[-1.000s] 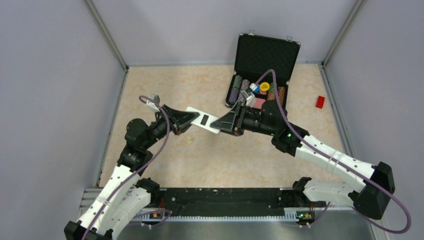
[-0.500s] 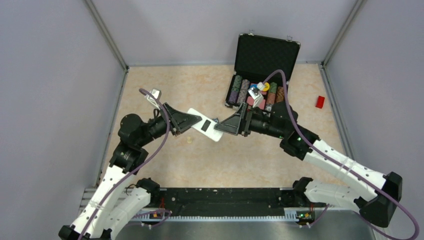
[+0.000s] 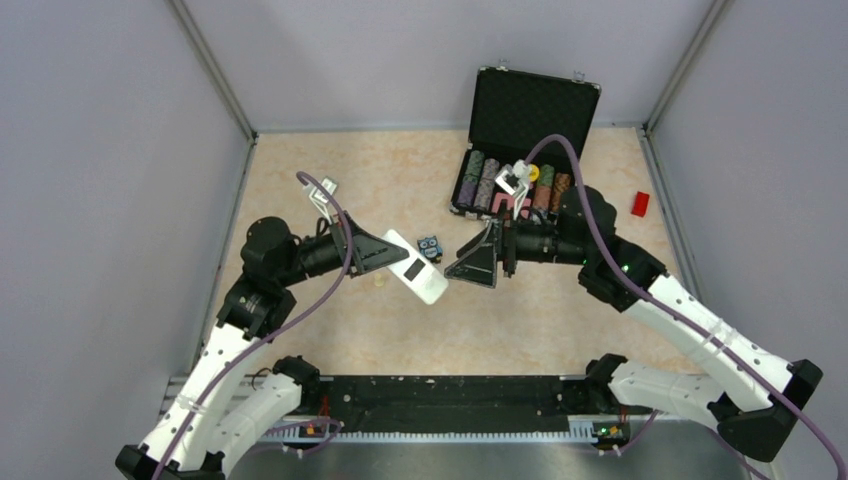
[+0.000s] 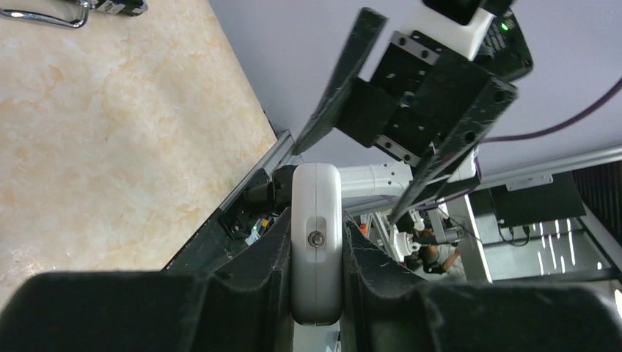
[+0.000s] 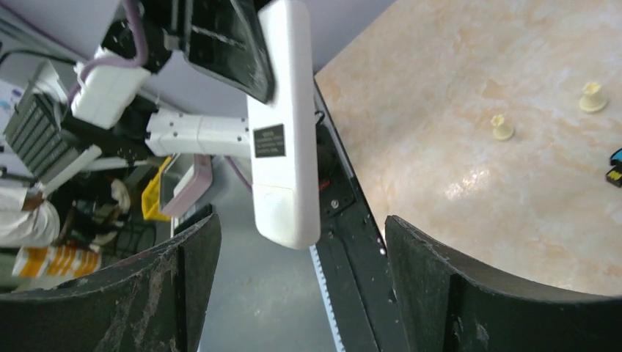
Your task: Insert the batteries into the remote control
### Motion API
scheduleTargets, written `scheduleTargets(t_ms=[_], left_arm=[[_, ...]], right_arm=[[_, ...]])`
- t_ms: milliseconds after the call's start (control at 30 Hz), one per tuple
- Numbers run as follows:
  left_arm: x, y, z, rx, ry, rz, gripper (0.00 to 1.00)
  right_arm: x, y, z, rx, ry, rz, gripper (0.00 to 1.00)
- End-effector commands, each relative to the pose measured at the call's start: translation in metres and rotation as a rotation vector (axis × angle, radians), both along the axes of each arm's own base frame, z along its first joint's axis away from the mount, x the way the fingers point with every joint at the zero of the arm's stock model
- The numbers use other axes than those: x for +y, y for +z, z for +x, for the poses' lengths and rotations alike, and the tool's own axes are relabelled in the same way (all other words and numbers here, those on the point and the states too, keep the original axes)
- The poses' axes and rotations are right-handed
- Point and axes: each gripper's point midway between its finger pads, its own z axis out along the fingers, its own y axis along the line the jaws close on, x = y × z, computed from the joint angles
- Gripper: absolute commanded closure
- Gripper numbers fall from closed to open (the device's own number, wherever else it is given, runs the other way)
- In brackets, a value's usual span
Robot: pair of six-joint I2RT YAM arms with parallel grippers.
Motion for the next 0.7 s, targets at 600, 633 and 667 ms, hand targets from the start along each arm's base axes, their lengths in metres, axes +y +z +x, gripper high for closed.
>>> scheduleTargets(t_ms=[600,633,667], left_arm=[[-0.008,0.018,-0.018,-0.127,-0.16,-0.009,1.0],[-0.008,0.019,-0.02,-0.134,-0.169,-0.014,1.0],[-0.008,0.02,-0.022,-0.14,-0.176,-0.02,1.0]], right_arm=[[0.036,-0.036,-0.007,0.025,0.228,-0.065,0.46],[0.038,-0.037,-0.004,0.028,0.218,-0.07,0.49],[0.039,-0.04,-0.001,0.03,0.208,-0.076,0.51]])
